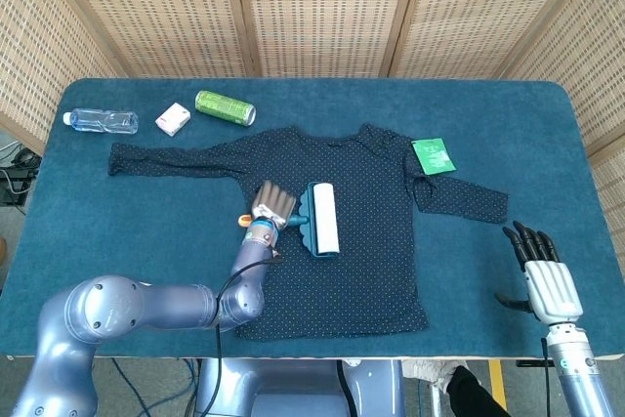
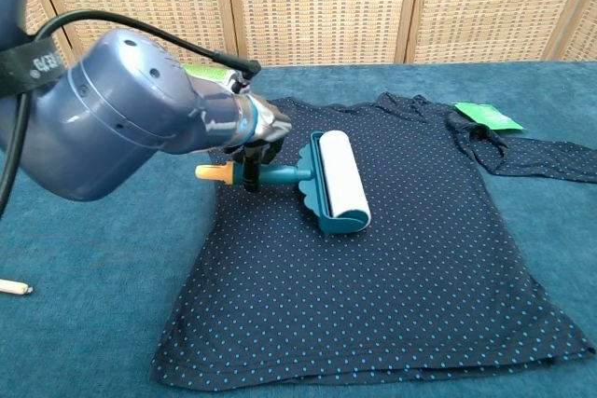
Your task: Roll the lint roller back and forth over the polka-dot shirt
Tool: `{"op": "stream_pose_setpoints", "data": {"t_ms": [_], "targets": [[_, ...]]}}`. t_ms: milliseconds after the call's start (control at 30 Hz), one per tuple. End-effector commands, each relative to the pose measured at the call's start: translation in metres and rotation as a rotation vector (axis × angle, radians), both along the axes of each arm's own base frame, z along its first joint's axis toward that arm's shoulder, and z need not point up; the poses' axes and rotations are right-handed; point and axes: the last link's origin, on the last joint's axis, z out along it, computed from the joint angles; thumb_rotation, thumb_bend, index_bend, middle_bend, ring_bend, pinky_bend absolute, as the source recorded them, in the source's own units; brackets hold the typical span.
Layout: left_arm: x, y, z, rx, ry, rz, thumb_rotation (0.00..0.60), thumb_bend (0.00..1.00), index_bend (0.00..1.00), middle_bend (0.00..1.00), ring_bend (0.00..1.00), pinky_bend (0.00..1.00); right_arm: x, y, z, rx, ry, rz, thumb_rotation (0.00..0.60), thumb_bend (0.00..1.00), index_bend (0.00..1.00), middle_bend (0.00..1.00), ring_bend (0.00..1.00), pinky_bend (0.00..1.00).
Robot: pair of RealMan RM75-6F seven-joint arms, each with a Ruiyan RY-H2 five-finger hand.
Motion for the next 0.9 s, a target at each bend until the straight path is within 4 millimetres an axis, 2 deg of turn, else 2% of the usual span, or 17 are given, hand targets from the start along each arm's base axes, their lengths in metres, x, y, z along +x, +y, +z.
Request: {"op": "stream_pose_setpoints", "data": {"t_ms": [33, 133, 200, 333, 467, 767, 900], "targets": [[-0.006, 0.001, 0.005, 0.007, 0.003, 0.006, 0.6, 0.66, 0.89, 0.82, 0.71, 0.7, 0.001, 0.001, 0.0, 0.0, 0.001, 0.003, 0.6, 0.03, 0.0, 0.0, 0.0, 0.0], [-0.015, 0.002, 0.011, 0.012, 0.002, 0.017, 0.6, 0.66, 0.89, 0.82, 0.71, 0.7, 0.002, 0.001, -0.001, 0.003, 0.002, 0.008, 0.6, 0.03, 0.0, 0.0, 0.0, 0.0], [-0.035, 0.005, 0.024, 0.032, 0.014, 0.044, 0.6, 0.66, 0.89, 0.82, 0.71, 0.7, 0.004, 0.002, -0.003, 0.012, 0.008, 0.02, 0.6, 0.03, 0.0, 0.0, 0.0, 0.0], [-0.057, 0.005, 0.039, 0.038, 0.008, 0.054, 0.6, 0.66, 0.89, 0.82, 0.71, 0.7, 0.008, 0.004, -0.005, 0.015, 0.011, 0.032, 0.6, 0.03, 0.0, 0.0, 0.0, 0.0], [-0.088, 0.006, 0.058, 0.061, 0.011, 0.083, 0.6, 0.66, 0.9, 0.82, 0.71, 0.69, 0.012, 0.007, -0.006, 0.019, 0.015, 0.049, 0.6, 0.03, 0.0, 0.0, 0.0, 0.0], [-0.126, 0.009, 0.081, 0.091, -0.007, 0.124, 0.6, 0.66, 0.89, 0.82, 0.71, 0.68, 0.018, 0.012, -0.009, 0.025, 0.02, 0.074, 0.6, 0.03, 0.0, 0.0, 0.0, 0.0], [-0.143, 0.012, 0.097, 0.126, -0.02, 0.097, 0.6, 0.64, 0.85, 0.78, 0.66, 0.61, 0.021, 0.015, -0.01, 0.027, 0.023, 0.083, 0.6, 0.03, 0.0, 0.0, 0.0, 0.0]]}}
